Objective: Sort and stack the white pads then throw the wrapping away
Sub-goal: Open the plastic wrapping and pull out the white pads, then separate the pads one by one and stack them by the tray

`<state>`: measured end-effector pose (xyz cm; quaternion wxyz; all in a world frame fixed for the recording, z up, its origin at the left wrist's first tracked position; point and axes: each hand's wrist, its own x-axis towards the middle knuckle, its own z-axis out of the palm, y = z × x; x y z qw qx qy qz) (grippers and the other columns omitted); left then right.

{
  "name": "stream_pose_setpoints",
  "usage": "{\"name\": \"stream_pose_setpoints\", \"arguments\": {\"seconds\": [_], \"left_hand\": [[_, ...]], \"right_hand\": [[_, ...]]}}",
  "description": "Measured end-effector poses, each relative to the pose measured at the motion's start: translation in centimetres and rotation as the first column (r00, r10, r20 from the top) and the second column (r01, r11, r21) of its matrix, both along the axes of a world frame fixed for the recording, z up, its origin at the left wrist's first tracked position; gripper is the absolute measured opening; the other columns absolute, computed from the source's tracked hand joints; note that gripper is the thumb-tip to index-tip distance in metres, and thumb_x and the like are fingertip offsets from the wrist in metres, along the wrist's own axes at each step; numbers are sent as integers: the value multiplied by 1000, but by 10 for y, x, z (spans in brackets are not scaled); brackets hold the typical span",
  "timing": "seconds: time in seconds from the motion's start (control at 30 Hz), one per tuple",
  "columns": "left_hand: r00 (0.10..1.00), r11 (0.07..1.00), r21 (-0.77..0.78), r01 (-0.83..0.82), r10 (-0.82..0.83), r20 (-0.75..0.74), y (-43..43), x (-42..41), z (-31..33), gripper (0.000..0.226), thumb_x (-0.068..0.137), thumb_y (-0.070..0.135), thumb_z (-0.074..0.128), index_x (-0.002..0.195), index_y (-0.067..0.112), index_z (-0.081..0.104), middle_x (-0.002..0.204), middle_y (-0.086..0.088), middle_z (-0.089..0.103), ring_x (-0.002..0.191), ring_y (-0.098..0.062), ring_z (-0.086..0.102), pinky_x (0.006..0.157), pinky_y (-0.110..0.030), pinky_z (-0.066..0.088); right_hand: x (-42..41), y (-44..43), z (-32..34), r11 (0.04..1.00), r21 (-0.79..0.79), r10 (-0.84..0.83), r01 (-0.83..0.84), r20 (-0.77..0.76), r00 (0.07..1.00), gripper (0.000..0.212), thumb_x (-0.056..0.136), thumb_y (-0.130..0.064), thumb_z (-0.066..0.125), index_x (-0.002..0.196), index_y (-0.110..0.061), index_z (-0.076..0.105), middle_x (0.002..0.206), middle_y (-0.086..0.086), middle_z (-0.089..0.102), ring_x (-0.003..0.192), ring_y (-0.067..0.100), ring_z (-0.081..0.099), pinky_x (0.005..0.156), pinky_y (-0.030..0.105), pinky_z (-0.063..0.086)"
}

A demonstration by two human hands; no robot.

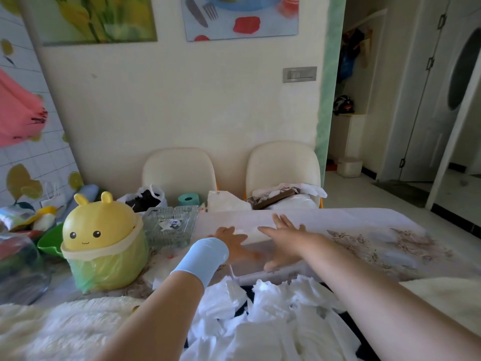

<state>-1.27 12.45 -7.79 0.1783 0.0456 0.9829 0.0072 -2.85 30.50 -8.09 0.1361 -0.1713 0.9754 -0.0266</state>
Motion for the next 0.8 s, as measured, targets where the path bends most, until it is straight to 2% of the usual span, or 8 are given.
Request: {"name": "stream_pose_setpoints", "arguments": {"seconds": [0.1, 0.23, 0.33, 0.43, 0.5, 0.57, 0.7, 0.8], "left_hand": [[998, 999, -19, 49, -48, 38, -5, 0, -5, 101, 75, 76, 56, 155, 43, 2, 165, 2, 11, 150, -27, 14, 117, -52, 25], [997, 995, -63, 80, -80, 3, -15, -2, -10, 96, 84, 63, 57, 153, 45, -7, 166, 4, -7, 152, -26, 0, 120, -55, 14], [997, 996, 54, 71, -69, -42, -18, 4, -4, 89, 88, 63, 54, 156, 40, 0, 166, 5, -2, 152, -24, 1, 121, -52, 14], [978, 964, 262, 50, 7, -210, -23, 24, 10, 58, 93, 47, 56, 146, 35, 38, 155, 2, 27, 145, -23, 21, 115, -47, 29], [966, 959, 276, 62, 12, -260, -30, 45, 17, 32, 95, 36, 54, 126, 30, 58, 137, 1, 44, 131, -24, 41, 106, -41, 40], [976, 968, 235, 82, -30, -214, -36, 70, 21, 27, 97, 31, 51, 120, 25, 65, 128, 2, 55, 119, -23, 54, 100, -36, 46], [996, 994, 65, 91, -89, -28, -56, 110, 10, 46, 97, 37, 52, 143, 40, 46, 150, 8, 44, 133, -21, 46, 111, -37, 37], [998, 998, 60, 28, -31, 53, -68, 134, 2, 59, 95, 38, 55, 149, 46, 31, 159, 10, 30, 141, -21, 37, 113, -39, 34]], "right_hand": [[0, 1, -10, 1000, -14, -23, 25, 90, 996, 113, 79, -59, 73, 159, -39, -4, 168, 4, -17, 154, 27, -16, 122, 58, 13], [5, 1, -10, 999, 6, -35, 34, 86, 996, 107, 84, -64, 64, 159, -37, -6, 169, 4, -8, 155, 27, -8, 122, 56, 14], [15, 1, 3, 996, -45, -72, 76, 76, 994, 103, 87, -65, 60, 160, -34, -5, 168, 5, -12, 155, 27, -12, 122, 56, 13], [28, 0, 18, 982, -179, -65, 59, -29, 997, 72, 88, -55, 58, 152, -33, 34, 161, 3, 26, 148, 28, 24, 115, 48, 32], [43, -10, 26, 967, -253, -8, -30, -149, 989, 33, 90, -41, 54, 119, -30, 65, 131, 0, 58, 121, 23, 54, 97, 39, 48], [63, -27, 30, 956, -266, 72, -124, -195, 978, 22, 90, -32, 49, 87, -21, 68, 99, 2, 68, 95, 25, 62, 79, 37, 52], [102, -62, 30, 950, -210, 223, -229, -53, 973, 27, 90, -22, 47, 72, -20, 66, 83, 1, 66, 82, 28, 61, 66, 33, 47], [114, -78, 20, 956, -143, 265, -256, 50, 963, 25, 89, -17, 52, 97, -18, 76, 96, 3, 72, 88, 29, 66, 67, 33, 47]]}}
